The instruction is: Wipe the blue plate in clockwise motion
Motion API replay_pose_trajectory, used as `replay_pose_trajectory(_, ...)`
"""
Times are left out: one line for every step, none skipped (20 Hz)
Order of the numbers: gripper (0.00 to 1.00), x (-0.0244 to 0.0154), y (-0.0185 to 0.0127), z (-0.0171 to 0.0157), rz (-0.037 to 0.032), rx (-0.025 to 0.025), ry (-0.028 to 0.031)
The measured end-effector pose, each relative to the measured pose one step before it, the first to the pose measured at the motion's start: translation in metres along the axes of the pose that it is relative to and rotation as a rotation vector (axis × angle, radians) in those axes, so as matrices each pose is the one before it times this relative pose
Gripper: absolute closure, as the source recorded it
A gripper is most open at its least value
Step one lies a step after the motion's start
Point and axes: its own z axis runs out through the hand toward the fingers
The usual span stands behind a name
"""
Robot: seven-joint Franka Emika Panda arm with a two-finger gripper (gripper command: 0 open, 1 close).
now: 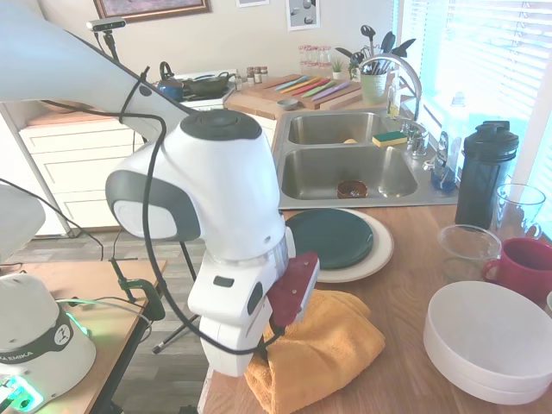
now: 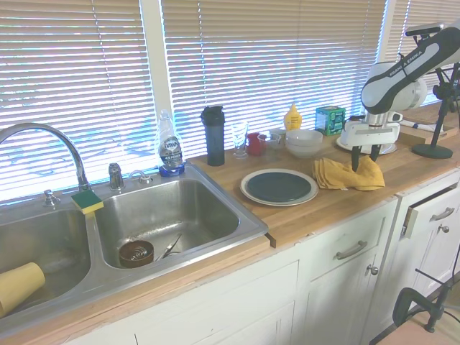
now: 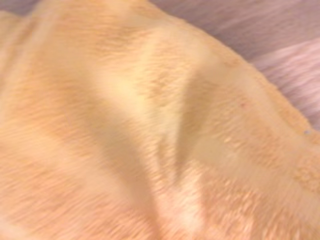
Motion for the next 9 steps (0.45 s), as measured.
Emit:
replay_pose_trajectory(0.00,-0.00578,-0.00111,-0.00868,-0.01111,0.00038,0.00156)
replay_pose_trajectory(0.00,-0.00565,-0.00054,-0.01058,-0.01121,0.00279,0.00369)
replay_pose_trajectory(0.00,-0.00523,-0.00002,-0.01157,-0.00930,0.00530,0.00475)
replay_pose_trajectory(0.00,-0.00549,0.00011,-0.01279,-0.00916,0.00749,0.00622)
replay_pose_trajectory(0.00,-0.00591,0.00003,-0.01345,-0.01004,0.00750,0.00690)
replay_pose_trajectory(0.00,-0.00560,-0.00029,-0.01229,-0.00939,0.00698,0.00634)
replay_pose_trajectory(0.00,-0.00642,-0.00098,-0.01090,-0.01099,0.00507,0.00413)
replay_pose_trajectory(0.00,-0.00695,-0.00266,-0.00972,-0.01336,0.00355,0.00224)
replay_pose_trajectory(0.00,-0.00670,-0.00422,-0.00823,-0.01461,0.00321,-0.00102)
